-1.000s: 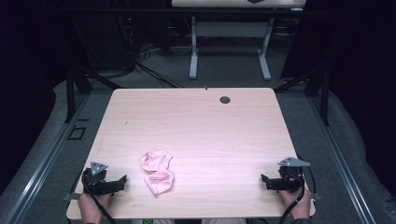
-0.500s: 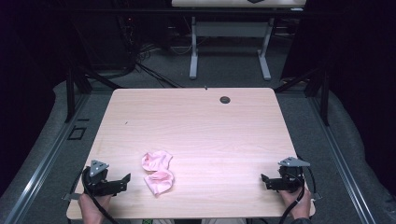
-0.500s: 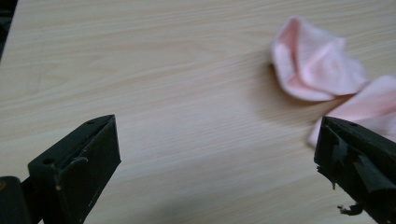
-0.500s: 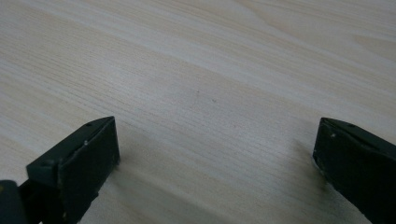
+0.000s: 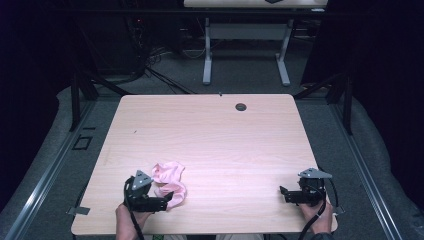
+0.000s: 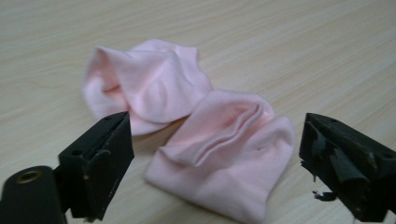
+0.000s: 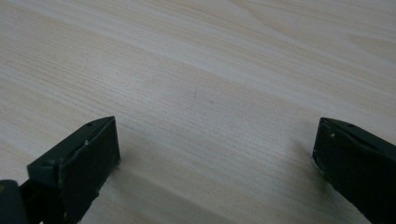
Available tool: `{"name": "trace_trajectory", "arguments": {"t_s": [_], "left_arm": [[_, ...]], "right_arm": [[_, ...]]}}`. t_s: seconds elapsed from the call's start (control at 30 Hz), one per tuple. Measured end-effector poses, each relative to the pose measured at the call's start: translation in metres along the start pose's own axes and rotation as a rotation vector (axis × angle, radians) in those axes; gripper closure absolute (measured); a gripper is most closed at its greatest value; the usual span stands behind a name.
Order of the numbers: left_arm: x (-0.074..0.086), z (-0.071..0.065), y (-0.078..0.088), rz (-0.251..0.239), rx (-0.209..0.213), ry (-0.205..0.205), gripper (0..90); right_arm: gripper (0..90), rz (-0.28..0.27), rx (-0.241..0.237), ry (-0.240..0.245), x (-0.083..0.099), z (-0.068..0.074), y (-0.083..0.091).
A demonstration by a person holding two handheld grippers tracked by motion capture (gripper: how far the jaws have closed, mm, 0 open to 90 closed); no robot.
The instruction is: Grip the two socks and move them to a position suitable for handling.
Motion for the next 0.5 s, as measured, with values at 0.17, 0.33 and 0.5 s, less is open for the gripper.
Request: {"name": "trace_trajectory", "arguments": {"t_s": [0.17,0.33,0.5], "left_arm": [[0.004,-0.011,-0.018,0.045,0.011,-0.024,24.2],[0.014,-0.01,-0.028,0.087,-0.007,-0.022,37.2],[0.02,-0.008,-0.028,0.069,-0.045,-0.041,50.9]], "right_arm": [[0.2,0.002,-0.003,0.002,0.0,0.0,0.0],[0.4,0.0,0.0,-0.001,0.0,0.0,0.0],[0.7,-0.002,0.002,-0.006,0.0,0.0,0.0]]}}
Point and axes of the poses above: each handheld gripper's, and its own axes: y roughly backward along the jaws, x roughly out of its underside, z roughly to its left, the point moved 9 cm from there along -y, roughly forward along the jaws, and after that the axes turned 2 degrees about -z, right-handed, at the moved point
